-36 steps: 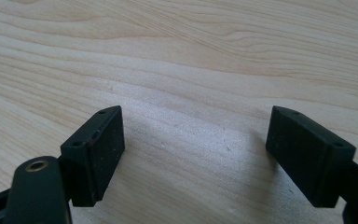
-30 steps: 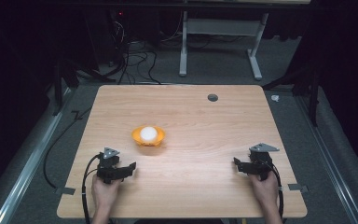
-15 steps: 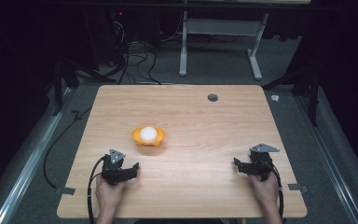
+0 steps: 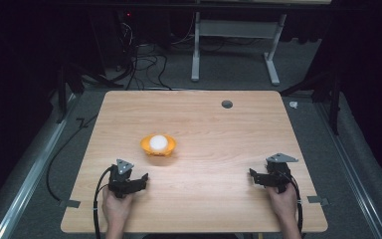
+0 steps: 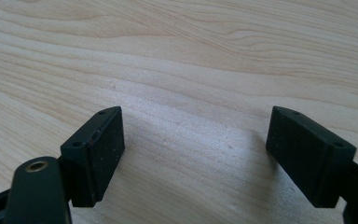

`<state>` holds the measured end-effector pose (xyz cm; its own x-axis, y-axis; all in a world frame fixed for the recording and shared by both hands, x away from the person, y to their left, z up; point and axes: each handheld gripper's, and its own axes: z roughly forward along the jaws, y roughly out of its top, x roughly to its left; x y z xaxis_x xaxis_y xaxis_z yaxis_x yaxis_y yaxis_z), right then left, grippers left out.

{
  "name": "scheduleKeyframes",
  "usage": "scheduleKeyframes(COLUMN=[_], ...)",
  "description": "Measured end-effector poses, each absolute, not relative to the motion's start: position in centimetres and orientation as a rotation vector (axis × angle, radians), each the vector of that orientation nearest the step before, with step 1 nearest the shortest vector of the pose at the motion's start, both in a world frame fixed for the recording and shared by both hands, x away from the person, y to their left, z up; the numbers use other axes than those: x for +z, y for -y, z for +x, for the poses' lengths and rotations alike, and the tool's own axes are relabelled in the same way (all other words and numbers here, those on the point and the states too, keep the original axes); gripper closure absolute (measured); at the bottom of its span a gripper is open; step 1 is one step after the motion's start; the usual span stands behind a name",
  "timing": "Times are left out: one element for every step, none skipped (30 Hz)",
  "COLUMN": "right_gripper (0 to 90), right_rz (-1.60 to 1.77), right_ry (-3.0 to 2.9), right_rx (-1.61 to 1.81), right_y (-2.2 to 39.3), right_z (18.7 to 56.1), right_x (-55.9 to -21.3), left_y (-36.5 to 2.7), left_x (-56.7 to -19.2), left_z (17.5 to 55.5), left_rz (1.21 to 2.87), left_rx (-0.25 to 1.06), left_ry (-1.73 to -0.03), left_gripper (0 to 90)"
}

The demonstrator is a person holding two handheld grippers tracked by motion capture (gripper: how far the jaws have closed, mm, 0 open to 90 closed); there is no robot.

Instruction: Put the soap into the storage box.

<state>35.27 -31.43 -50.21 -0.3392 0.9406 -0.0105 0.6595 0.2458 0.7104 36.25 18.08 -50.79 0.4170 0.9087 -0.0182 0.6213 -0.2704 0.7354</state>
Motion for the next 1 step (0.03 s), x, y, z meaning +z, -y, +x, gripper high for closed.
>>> scheduleKeyframes(right_gripper=[20.2], right_rz=[1.458], right_ry=[-2.086], right_rx=[0.86], right_y=[31.42], right_z=[35.27], right_x=[-50.21], left_y=[-18.09], left_x=[-50.79], left_z=[36.25], left_rz=[1.999], left_rx=[0.545], left_ry=[-1.293], left_gripper=[21.0])
